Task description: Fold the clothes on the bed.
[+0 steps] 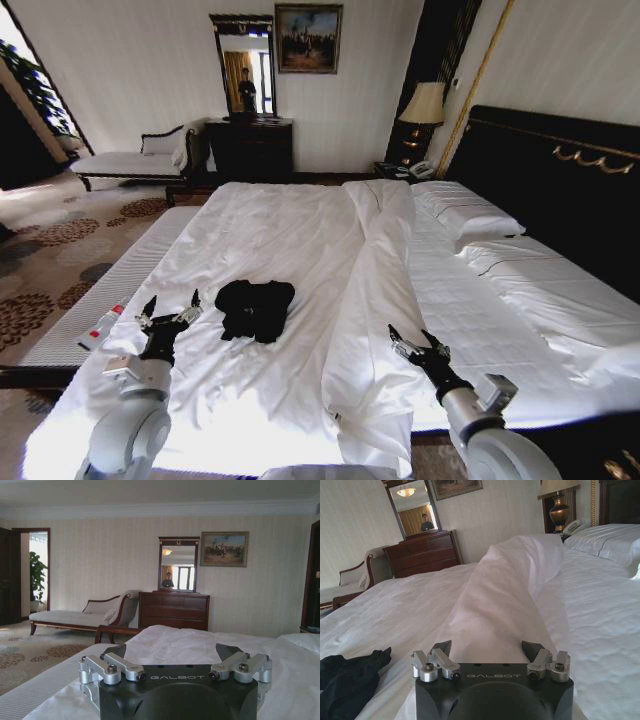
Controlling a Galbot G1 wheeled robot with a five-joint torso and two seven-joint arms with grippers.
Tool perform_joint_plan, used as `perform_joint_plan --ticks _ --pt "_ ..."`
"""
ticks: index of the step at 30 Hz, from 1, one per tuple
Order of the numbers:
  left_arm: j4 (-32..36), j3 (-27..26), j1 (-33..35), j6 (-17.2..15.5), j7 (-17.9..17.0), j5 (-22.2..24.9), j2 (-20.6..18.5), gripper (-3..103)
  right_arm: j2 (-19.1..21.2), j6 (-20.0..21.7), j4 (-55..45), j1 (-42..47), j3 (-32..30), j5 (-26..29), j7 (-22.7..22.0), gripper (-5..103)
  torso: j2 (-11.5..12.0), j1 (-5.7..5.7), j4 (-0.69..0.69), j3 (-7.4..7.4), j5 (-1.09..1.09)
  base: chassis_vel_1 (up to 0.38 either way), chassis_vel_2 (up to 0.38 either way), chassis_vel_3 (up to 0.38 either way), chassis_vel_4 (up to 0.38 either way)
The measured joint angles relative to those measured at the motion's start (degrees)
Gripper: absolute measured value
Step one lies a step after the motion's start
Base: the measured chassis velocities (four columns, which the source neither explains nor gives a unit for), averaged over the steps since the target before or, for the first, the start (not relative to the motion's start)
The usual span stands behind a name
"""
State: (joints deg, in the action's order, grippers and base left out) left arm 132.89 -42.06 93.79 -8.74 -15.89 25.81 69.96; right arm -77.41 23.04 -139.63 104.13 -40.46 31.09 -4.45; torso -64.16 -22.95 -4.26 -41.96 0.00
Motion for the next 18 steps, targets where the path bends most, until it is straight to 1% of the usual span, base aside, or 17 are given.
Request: perform_joint_plan --ticks 3,5,8,9,12,13,14,15,18 --pt "-0.1 0.2 -0.1 0.0 0.0 0.0 0.0 100 0.1 -0.1 0.0 0.3 0.0 -0.1 0.0 66 0.0 0.0 0.0 0.0 0.0 0.0 0.0 0.0 0.0" --pt "-0.1 0.3 -0.2 0.0 0.0 0.0 0.1 100 0.1 -0.1 0.0 0.3 -0.1 -0.2 0.0 66 0.0 0.0 0.0 0.0 -0.01 0.0 0.0 0.0 0.0" --pt "-0.2 0.6 -0.3 0.0 0.0 -0.2 0.3 100 0.0 -0.4 0.1 0.3 -0.1 -0.6 -0.2 49 0.0 0.01 0.0 0.0 -0.02 0.0 0.0 0.0 0.0" --pt "-0.2 0.6 -0.3 0.0 0.0 -0.2 0.3 100 0.0 -0.4 0.1 0.3 -0.1 -0.6 -0.2 49 0.0 0.01 0.0 0.0 -0.02 0.0 0.0 0.0 0.0" --pt "-0.2 0.4 -0.2 0.0 0.0 -0.2 0.3 100 -0.3 -0.6 0.2 0.3 0.1 -1.1 -0.2 33 0.0 0.0 0.0 0.0 -0.01 0.0 0.0 0.0 0.0" --pt "-0.2 0.4 -0.2 0.0 0.0 -0.2 0.3 100 -0.3 -0.6 0.2 0.3 0.1 -1.1 -0.2 33 0.0 0.0 0.0 0.0 -0.01 0.0 0.0 0.0 0.0" --pt "-0.2 0.3 -0.2 0.0 0.0 -0.2 0.3 100 -0.3 -0.6 0.2 0.3 0.1 -1.1 -0.2 28 0.0 0.0 0.0 0.0 -0.01 0.0 0.0 0.0 0.0" --pt "-0.2 0.2 -0.1 0.0 0.0 -0.2 0.3 100 -0.3 -0.7 0.2 0.3 0.2 -1.2 -0.2 28 0.0 0.0 0.0 0.0 -0.01 0.0 0.0 0.0 0.0" --pt "-0.2 0.0 0.1 0.0 0.0 -0.2 0.4 100 -0.4 -1.2 0.6 0.3 0.3 -1.5 -0.2 12 0.0 0.01 0.0 0.01 -0.01 0.0 0.0 0.0 0.0"
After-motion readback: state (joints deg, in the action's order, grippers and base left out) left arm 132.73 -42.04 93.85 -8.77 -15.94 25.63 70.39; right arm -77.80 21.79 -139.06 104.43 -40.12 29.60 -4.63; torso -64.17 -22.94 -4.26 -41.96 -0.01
